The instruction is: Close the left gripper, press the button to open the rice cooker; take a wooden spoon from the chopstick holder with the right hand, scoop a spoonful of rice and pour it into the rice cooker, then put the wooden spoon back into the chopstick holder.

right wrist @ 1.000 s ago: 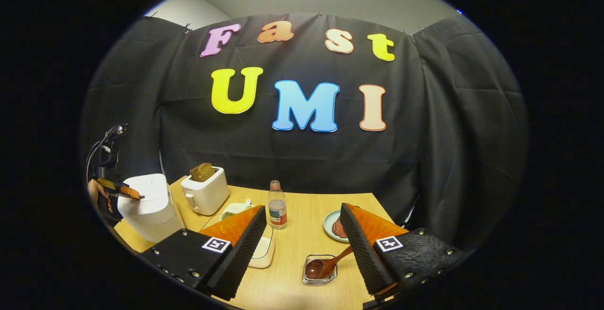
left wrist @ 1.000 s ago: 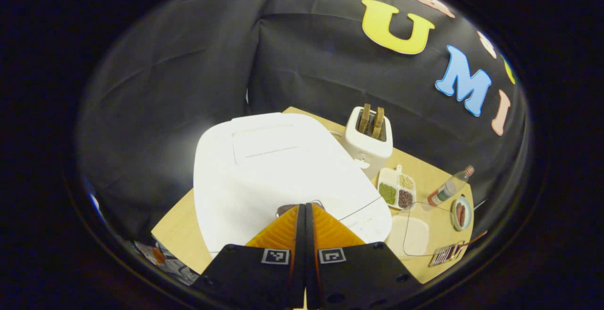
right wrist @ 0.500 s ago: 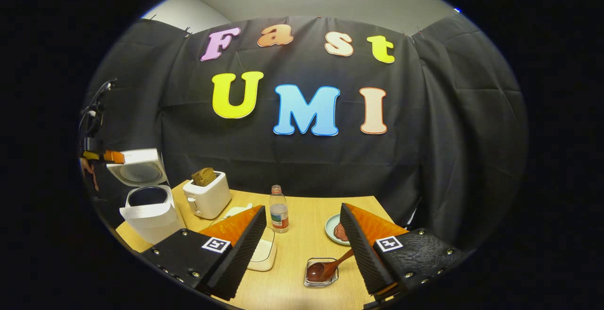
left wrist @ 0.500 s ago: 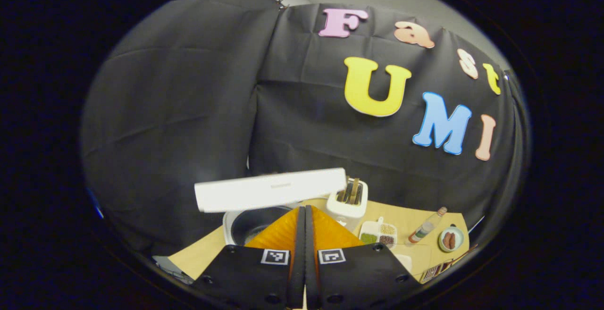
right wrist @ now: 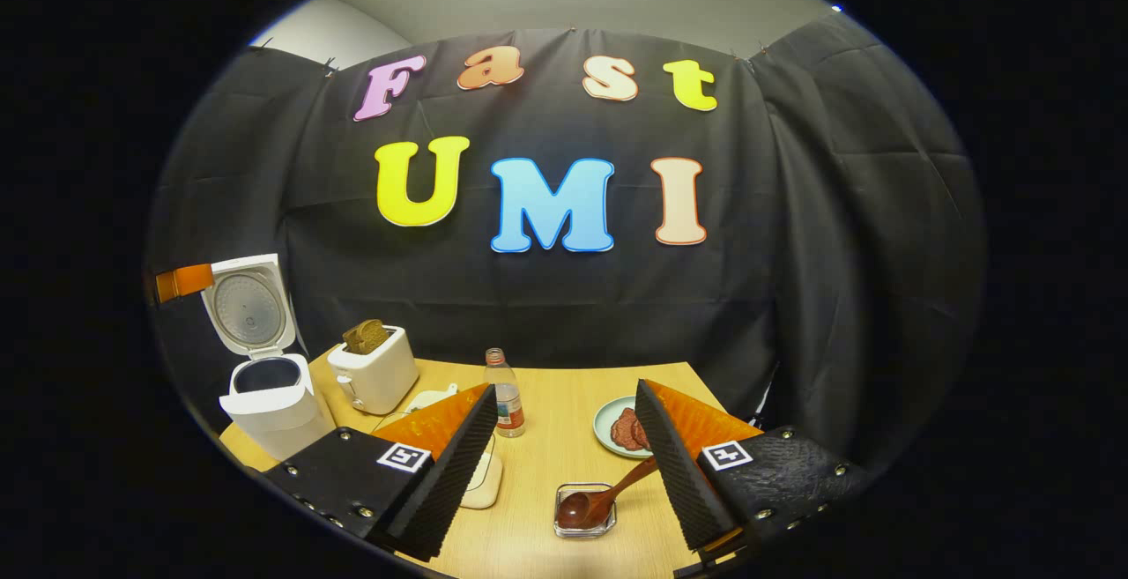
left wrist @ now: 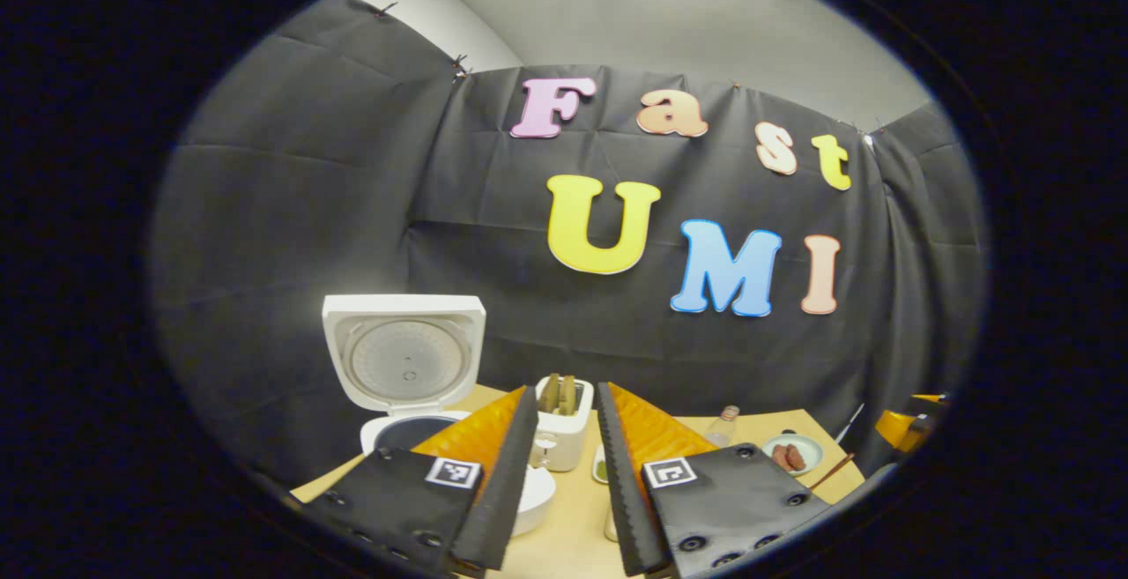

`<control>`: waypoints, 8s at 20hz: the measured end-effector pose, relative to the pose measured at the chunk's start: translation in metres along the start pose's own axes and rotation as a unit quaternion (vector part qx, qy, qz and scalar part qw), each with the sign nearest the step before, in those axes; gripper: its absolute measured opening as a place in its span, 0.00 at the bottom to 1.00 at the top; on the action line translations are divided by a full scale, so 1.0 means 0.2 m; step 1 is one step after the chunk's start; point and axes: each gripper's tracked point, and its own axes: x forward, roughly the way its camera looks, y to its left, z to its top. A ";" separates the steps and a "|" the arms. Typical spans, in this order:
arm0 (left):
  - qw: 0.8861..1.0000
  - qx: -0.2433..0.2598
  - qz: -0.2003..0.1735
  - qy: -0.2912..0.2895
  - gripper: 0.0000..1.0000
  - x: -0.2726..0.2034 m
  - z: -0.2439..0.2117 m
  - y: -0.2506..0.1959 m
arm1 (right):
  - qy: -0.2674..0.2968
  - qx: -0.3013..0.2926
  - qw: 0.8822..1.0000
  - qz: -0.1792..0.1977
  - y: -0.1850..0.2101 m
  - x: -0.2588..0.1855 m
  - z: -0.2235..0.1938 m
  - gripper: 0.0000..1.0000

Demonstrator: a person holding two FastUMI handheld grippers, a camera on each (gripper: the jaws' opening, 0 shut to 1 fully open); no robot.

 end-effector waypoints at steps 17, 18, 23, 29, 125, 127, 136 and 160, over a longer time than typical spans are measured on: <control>0.998 -0.004 -0.055 0.011 0.86 -0.17 -0.13 -0.33 | 0.138 0.102 0.984 -0.041 -0.44 0.41 -0.67 0.96; 0.999 -0.004 -0.049 0.016 0.83 -0.16 -0.14 -0.31 | 0.151 0.116 0.981 -0.039 -0.44 0.44 -0.72 0.97; 0.999 0.021 -0.036 0.028 0.86 -0.18 -0.16 -0.31 | 0.189 0.181 0.965 -0.018 -0.42 0.55 -0.89 0.92; 0.998 0.025 -0.048 0.014 0.83 -0.21 -0.14 -0.37 | 0.188 0.186 0.964 0.016 -0.38 0.55 -0.88 0.57; 1.000 0.001 0.014 0.004 0.86 -0.43 -0.20 0.90 | 0.194 0.355 0.837 0.367 2.41 0.76 0.11 0.05; 1.000 -0.001 0.014 0.009 0.86 -0.45 -0.21 0.89 | 0.192 0.323 0.848 0.374 2.48 0.75 0.08 0.05; 0.999 0.013 0.028 0.022 0.86 -0.49 -0.30 0.88 | 0.141 0.092 0.902 0.397 2.82 0.73 -0.03 0.05; 0.999 0.010 0.030 0.012 0.89 -0.55 -0.27 0.88 | -0.056 -0.182 0.841 0.507 3.03 0.22 0.21 0.05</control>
